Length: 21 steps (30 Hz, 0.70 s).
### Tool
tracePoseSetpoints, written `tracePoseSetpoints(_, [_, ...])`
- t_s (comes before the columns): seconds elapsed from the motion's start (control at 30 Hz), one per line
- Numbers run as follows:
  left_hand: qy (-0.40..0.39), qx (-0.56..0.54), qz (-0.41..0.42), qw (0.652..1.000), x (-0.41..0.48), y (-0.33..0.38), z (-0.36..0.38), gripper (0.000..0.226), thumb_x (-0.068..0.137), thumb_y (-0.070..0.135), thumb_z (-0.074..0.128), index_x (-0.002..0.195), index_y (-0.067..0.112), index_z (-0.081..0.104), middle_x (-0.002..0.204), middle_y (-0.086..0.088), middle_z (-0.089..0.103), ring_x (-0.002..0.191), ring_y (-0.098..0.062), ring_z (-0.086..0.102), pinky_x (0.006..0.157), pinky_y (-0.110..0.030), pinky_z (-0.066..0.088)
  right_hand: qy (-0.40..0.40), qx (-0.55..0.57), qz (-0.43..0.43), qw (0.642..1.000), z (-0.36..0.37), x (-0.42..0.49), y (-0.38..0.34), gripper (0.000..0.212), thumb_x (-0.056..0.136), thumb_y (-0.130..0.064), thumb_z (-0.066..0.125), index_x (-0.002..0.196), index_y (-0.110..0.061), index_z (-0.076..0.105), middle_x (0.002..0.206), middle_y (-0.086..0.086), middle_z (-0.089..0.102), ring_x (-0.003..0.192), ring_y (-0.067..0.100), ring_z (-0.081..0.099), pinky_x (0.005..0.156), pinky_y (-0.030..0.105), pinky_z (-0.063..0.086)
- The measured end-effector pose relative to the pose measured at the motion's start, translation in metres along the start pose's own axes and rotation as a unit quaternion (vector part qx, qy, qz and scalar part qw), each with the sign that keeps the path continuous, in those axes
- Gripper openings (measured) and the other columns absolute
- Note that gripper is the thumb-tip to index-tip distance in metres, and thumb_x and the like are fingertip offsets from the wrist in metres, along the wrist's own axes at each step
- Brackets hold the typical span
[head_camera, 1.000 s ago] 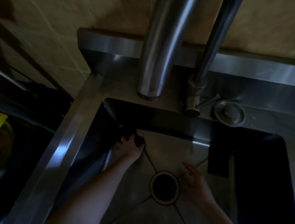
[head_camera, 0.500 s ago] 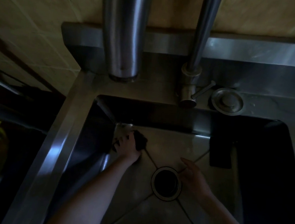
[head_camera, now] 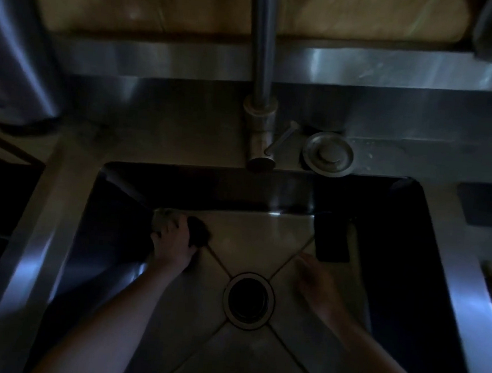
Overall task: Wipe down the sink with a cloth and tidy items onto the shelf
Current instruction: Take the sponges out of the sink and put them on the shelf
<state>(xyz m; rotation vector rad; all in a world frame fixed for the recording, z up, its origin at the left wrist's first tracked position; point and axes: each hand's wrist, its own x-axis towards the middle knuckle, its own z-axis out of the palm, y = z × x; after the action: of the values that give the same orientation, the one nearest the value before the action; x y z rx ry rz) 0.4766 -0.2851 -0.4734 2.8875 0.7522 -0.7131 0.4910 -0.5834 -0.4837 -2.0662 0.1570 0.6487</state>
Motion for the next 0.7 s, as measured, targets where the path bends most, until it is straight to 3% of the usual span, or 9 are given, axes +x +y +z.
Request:
tracePoseSetpoints(0.03, [0.000, -0.006, 0.009, 1.000, -0.003, 0.003, -0.002, 0.072, 0.081, 0.037, 0.064, 0.135, 0.009, 0.025, 0.138, -0.019, 0.040, 0.127, -0.036, 0.040, 0.100, -0.047, 0.035, 0.001, 0.044, 0.004, 0.999, 0.000, 0.000, -0.002, 0.048, 0.086, 0.016, 0.050, 0.132, 0.004, 0.047, 0.132, 0.025, 0.052, 0.103, 0.002, 0.056, 0.089, 0.006, 0.044])
tracePoseSetpoints(0.1, [0.001, -0.014, 0.027, 1.000, -0.008, 0.013, -0.006, 0.072, 0.080, 0.037, 0.064, 0.136, 0.011, 0.025, 0.138, -0.019, 0.040, 0.125, -0.038, 0.041, 0.099, -0.048, 0.034, 0.030, 0.041, -0.014, 0.999, -0.006, 0.002, -0.006, 0.044, 0.084, 0.016, 0.051, 0.127, 0.007, 0.050, 0.129, 0.024, 0.055, 0.115, 0.023, 0.058, 0.104, 0.036, 0.045])
tracePoseSetpoints(0.13, [0.002, -0.017, 0.036, 0.999, -0.009, 0.019, -0.008, 0.072, 0.079, 0.037, 0.064, 0.136, 0.012, 0.026, 0.138, -0.019, 0.041, 0.125, -0.038, 0.041, 0.099, -0.048, 0.035, 0.046, 0.024, -0.024, 0.998, -0.009, 0.002, -0.007, 0.044, 0.083, 0.013, 0.054, 0.126, 0.005, 0.052, 0.127, 0.023, 0.057, 0.117, 0.029, 0.057, 0.105, 0.042, 0.042])
tracePoseSetpoints(0.27, [0.013, -0.042, 0.075, 0.996, -0.011, 0.042, -0.015, 0.073, 0.073, 0.037, 0.069, 0.133, 0.016, 0.031, 0.133, -0.019, 0.046, 0.122, -0.037, 0.043, 0.099, -0.045, 0.038, 0.104, -0.109, -0.047, 0.987, -0.022, 0.006, -0.017, 0.050, 0.078, -0.006, 0.066, 0.127, -0.009, 0.057, 0.126, 0.013, 0.060, 0.116, 0.028, 0.056, 0.100, 0.025, 0.037])
tracePoseSetpoints(0.37, [0.011, -0.083, 0.095, 0.992, -0.011, 0.057, -0.016, 0.074, 0.069, 0.036, 0.070, 0.131, 0.019, 0.033, 0.129, -0.017, 0.047, 0.119, -0.038, 0.045, 0.099, -0.047, 0.037, 0.096, -0.140, -0.003, 0.985, -0.029, 0.020, -0.017, 0.060, 0.080, -0.011, 0.064, 0.138, -0.012, 0.046, 0.143, 0.015, 0.044, 0.131, 0.030, 0.042, 0.109, 0.040, 0.034])
tracePoseSetpoints(0.57, [0.024, -0.104, 0.117, 0.987, -0.010, 0.082, -0.012, 0.076, 0.068, 0.036, 0.071, 0.133, 0.024, 0.032, 0.130, -0.015, 0.038, 0.119, -0.038, 0.042, 0.101, -0.049, 0.035, 0.128, -0.214, 0.055, 0.967, -0.032, 0.044, -0.012, 0.072, 0.082, -0.027, 0.065, 0.145, -0.027, 0.030, 0.152, 0.014, 0.022, 0.136, 0.036, 0.032, 0.109, 0.044, 0.035])
tracePoseSetpoints(0.7, [0.028, -0.099, 0.127, 0.987, -0.008, 0.090, -0.011, 0.075, 0.068, 0.038, 0.069, 0.132, 0.023, 0.032, 0.128, -0.014, 0.040, 0.117, -0.036, 0.043, 0.098, -0.049, 0.039, 0.132, -0.222, 0.053, 0.965, -0.032, 0.057, -0.010, 0.072, 0.081, -0.031, 0.065, 0.144, -0.027, 0.028, 0.155, 0.013, 0.015, 0.138, 0.038, 0.027, 0.109, 0.049, 0.034])
